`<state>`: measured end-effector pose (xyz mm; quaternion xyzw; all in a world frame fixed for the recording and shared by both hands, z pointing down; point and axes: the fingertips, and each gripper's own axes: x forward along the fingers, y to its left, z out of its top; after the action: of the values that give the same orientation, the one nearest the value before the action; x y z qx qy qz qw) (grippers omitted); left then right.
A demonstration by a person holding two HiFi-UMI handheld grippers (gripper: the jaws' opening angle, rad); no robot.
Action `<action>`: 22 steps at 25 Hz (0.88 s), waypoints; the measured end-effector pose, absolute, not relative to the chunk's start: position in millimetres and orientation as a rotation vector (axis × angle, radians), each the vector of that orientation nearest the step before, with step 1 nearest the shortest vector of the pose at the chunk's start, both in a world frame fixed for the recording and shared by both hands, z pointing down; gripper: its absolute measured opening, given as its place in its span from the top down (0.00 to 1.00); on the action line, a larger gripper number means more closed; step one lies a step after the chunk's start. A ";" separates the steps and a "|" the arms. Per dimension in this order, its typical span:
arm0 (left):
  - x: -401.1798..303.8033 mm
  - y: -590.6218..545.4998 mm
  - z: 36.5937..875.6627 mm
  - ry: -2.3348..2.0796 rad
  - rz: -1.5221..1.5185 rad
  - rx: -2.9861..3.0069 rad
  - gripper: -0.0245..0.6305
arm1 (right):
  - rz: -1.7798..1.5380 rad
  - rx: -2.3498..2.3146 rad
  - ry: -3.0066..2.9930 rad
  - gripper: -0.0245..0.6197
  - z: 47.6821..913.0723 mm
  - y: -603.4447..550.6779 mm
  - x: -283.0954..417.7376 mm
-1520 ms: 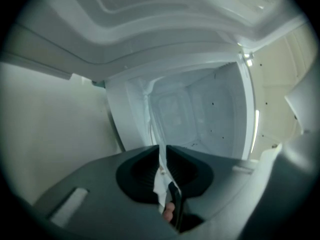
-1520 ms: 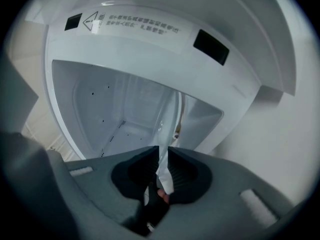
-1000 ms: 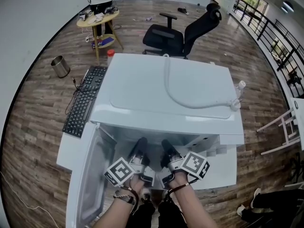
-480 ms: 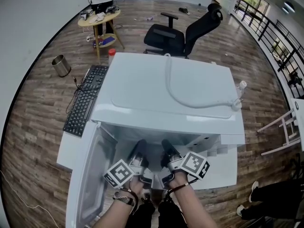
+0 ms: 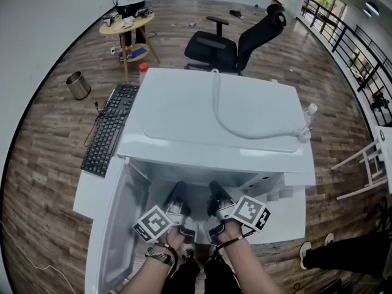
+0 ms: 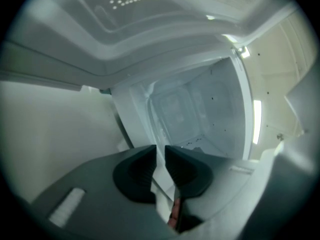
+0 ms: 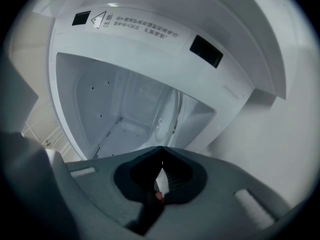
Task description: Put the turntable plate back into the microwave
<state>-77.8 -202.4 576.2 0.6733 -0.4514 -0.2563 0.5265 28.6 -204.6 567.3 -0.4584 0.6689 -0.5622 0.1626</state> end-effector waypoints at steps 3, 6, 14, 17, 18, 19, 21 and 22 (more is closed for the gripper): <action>-77.5 -202.2 576.2 -1.078 -0.613 1.609 0.91 | -1.605 -1.306 1.910 0.96 567.8 -204.7 27.9; -77.2 -202.1 576.9 -1.078 -0.610 1.609 0.91 | -1.603 -1.305 1.911 0.96 567.9 -205.4 27.6; -75.3 -201.6 571.4 -1.118 -0.549 1.689 0.98 | -1.582 -1.316 1.939 0.96 563.3 -201.4 28.1; -70.6 -200.7 562.2 -1.149 -0.496 1.772 0.99 | -1.544 -1.335 1.995 0.96 558.2 -198.8 29.6; -69.3 -200.1 559.5 -1.158 -0.480 1.795 0.99 | -1.527 -1.340 2.017 0.96 555.9 -198.4 29.6; -68.5 -199.2 557.1 -1.168 -0.462 1.817 0.99 | -1.510 -1.342 2.039 0.96 553.3 -198.0 28.9; -68.1 -197.5 553.0 -1.192 -0.423 1.864 0.99 | -1.477 -1.345 2.080 0.96 547.9 -197.1 27.3; -68.1 -196.8 550.4 -1.205 -0.403 1.889 0.99 | -1.458 -1.347 2.099 0.96 544.8 -196.8 27.1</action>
<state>-68.1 -196.8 550.4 0.7534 -0.4804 -0.1609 0.4192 27.1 -196.8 544.8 -0.4626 0.7207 -0.5007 0.1258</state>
